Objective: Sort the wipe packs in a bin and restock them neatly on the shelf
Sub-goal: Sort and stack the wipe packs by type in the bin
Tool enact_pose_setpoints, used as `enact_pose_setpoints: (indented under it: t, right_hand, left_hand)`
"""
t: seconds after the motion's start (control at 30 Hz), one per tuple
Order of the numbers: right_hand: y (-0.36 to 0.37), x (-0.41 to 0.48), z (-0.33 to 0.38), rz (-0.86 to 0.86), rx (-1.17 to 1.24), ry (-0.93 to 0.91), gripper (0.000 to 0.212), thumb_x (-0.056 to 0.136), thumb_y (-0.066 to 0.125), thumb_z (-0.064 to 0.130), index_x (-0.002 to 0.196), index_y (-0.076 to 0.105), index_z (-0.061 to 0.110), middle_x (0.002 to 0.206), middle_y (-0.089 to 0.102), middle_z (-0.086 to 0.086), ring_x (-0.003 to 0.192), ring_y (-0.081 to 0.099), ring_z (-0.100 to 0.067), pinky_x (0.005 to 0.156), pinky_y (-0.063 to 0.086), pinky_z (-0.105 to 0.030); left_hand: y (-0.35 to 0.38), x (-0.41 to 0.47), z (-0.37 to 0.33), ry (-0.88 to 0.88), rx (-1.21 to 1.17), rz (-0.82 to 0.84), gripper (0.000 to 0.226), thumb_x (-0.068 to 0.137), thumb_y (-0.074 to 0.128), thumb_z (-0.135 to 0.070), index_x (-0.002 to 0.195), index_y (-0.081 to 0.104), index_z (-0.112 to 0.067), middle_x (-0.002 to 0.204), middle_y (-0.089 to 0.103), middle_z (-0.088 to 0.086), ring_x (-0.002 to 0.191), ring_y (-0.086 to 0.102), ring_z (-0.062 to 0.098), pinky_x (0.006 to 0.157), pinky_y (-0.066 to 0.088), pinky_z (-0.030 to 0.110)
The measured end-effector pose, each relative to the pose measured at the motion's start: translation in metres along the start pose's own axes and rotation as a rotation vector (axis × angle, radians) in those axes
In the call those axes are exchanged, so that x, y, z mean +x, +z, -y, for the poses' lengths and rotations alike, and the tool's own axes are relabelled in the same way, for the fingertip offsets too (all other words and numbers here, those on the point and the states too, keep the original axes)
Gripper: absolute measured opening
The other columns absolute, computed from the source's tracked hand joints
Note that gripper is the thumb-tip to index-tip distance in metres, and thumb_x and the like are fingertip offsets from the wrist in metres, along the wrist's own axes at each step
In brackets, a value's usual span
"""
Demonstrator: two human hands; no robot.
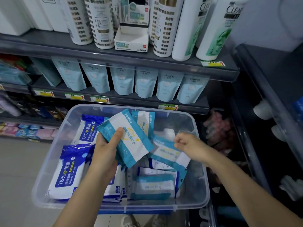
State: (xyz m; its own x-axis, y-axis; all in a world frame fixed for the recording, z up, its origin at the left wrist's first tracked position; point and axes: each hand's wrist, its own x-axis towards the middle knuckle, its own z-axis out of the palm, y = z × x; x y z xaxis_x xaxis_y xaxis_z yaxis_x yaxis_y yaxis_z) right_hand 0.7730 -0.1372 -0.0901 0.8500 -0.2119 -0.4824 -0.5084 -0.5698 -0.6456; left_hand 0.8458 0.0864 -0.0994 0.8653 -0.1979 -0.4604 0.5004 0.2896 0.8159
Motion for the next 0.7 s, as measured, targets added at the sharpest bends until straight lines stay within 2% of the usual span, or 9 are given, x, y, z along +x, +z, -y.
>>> enact_pose_setpoints:
  t: [0.13, 0.3, 0.5, 0.63, 0.7]
  right_hand:
    - [-0.025, -0.008, 0.009, -0.178, 0.344, 0.038, 0.018, 0.096, 0.048, 0.011, 0.079, 0.052, 0.015, 0.085, 0.057, -0.012, 0.076, 0.050, -0.021, 0.065, 0.037, -0.030]
    - [-0.035, -0.019, 0.022, -0.226, 0.573, 0.080, 0.013, 0.099, 0.044, 0.016, 0.090, 0.051, 0.009, 0.089, 0.063, -0.010, 0.072, 0.059, -0.016, 0.061, 0.042, -0.028]
    - [-0.026, -0.024, 0.036, -0.232, 0.691, 0.046, 0.014, 0.099, 0.043, 0.013, 0.087, 0.049, 0.010, 0.084, 0.064, -0.006, 0.070, 0.058, -0.016, 0.057, 0.043, -0.026]
    - [-0.008, -0.025, 0.048, -0.236, 0.765, 0.001, 0.011, 0.098, 0.045, 0.010, 0.088, 0.050, 0.013, 0.085, 0.065, -0.004, 0.067, 0.061, -0.011, 0.052, 0.046, -0.020]
    - [0.008, -0.022, 0.053, -0.290, 0.648, -0.043, 0.014, 0.096, 0.047, 0.007, 0.094, 0.051, 0.021, 0.087, 0.065, 0.001, 0.073, 0.061, -0.010, 0.060, 0.047, -0.022]
  left_hand:
    - [0.001, 0.002, -0.004, 0.010, -0.024, -0.008, 0.038, 0.089, 0.061, -0.026, 0.125, 0.050, -0.022, 0.111, 0.069, -0.001, 0.098, 0.068, 0.017, 0.075, 0.055, 0.041]
    - [0.004, 0.001, -0.004, 0.012, -0.016, 0.036, 0.036, 0.089, 0.061, -0.026, 0.123, 0.051, -0.020, 0.109, 0.070, -0.001, 0.092, 0.070, 0.014, 0.068, 0.055, 0.034]
    - [0.015, -0.008, 0.001, -0.003, -0.010, 0.117, 0.039, 0.085, 0.062, -0.027, 0.122, 0.052, -0.020, 0.114, 0.069, 0.002, 0.100, 0.068, 0.018, 0.082, 0.055, 0.041]
    - [0.022, -0.012, 0.004, -0.019, -0.049, 0.177, 0.044, 0.078, 0.062, -0.035, 0.119, 0.052, -0.022, 0.111, 0.070, 0.000, 0.097, 0.069, 0.017, 0.068, 0.058, 0.032]
    - [0.025, -0.013, 0.006, -0.022, -0.054, 0.184, 0.048, 0.076, 0.061, -0.038, 0.120, 0.050, -0.021, 0.114, 0.069, 0.000, 0.100, 0.068, 0.018, 0.073, 0.058, 0.036]
